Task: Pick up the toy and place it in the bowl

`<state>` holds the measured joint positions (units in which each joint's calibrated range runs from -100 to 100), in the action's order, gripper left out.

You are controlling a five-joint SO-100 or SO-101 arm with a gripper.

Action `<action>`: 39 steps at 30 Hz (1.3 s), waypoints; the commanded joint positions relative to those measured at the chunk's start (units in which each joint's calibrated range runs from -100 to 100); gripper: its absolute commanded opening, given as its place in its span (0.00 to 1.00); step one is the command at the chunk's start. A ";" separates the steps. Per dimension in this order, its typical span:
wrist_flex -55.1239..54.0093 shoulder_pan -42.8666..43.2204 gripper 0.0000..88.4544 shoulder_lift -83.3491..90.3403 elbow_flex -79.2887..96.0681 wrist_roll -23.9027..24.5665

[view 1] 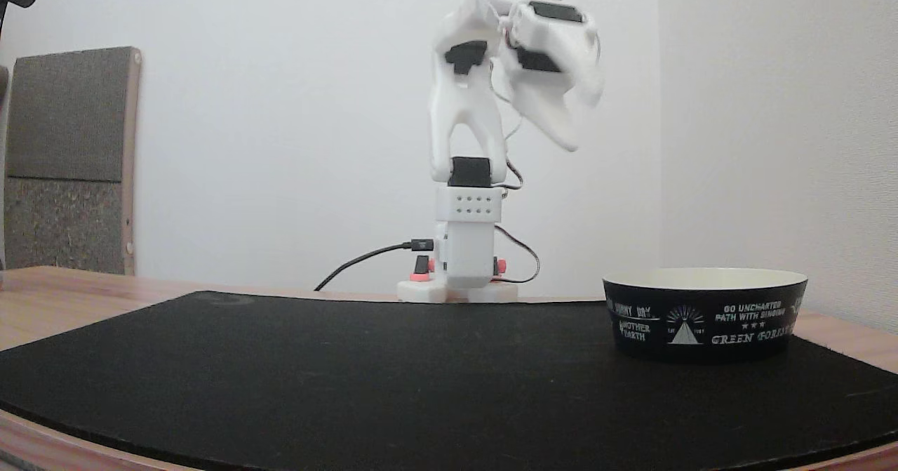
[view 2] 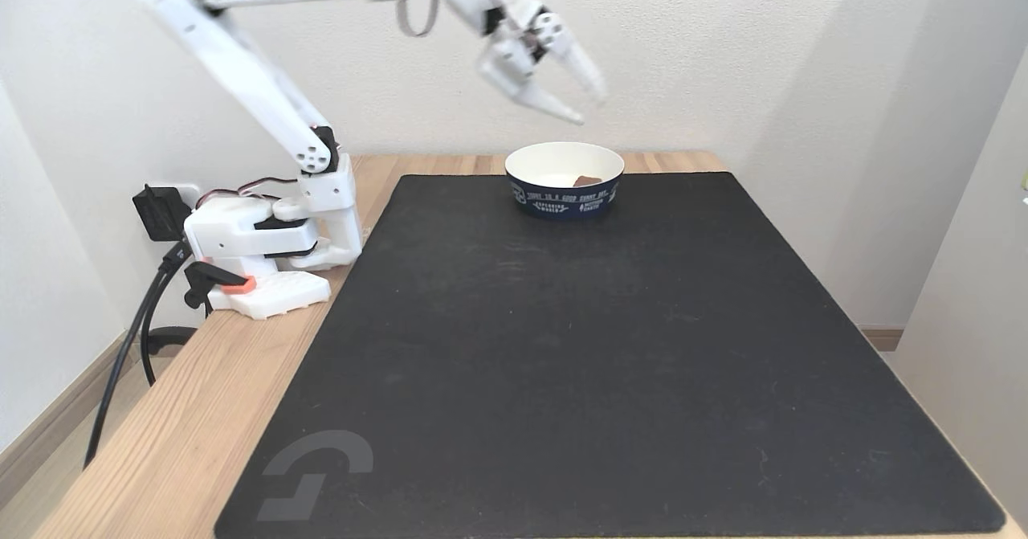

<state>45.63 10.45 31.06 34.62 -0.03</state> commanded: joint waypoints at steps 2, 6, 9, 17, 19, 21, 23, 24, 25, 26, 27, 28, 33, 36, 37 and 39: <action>-3.38 -3.21 0.09 18.84 27.07 0.18; -4.56 -3.38 0.09 31.43 41.04 0.18; -4.39 -3.38 0.09 38.93 46.99 0.18; -2.45 -3.38 0.09 63.19 65.29 0.18; 3.90 -3.21 0.09 68.28 64.92 0.18; 5.43 -2.71 0.10 68.69 64.92 0.18; 5.43 -2.71 0.10 68.11 64.92 -0.18; 5.51 -2.79 0.10 68.11 64.92 -0.29; 5.77 -2.79 0.10 68.11 64.92 -0.29; 5.94 -2.79 0.10 68.11 64.92 -0.29; 6.02 -2.79 0.10 68.11 64.92 -0.29; 6.02 -2.96 0.10 68.11 64.92 -0.24; 6.10 -3.38 0.10 68.03 64.92 -0.29; 6.10 -3.38 0.10 68.03 64.92 -0.29; 6.10 -3.38 0.10 68.03 64.92 -0.29; 6.10 -3.38 0.10 68.03 64.92 -0.29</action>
<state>51.37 7.53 98.33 98.77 0.03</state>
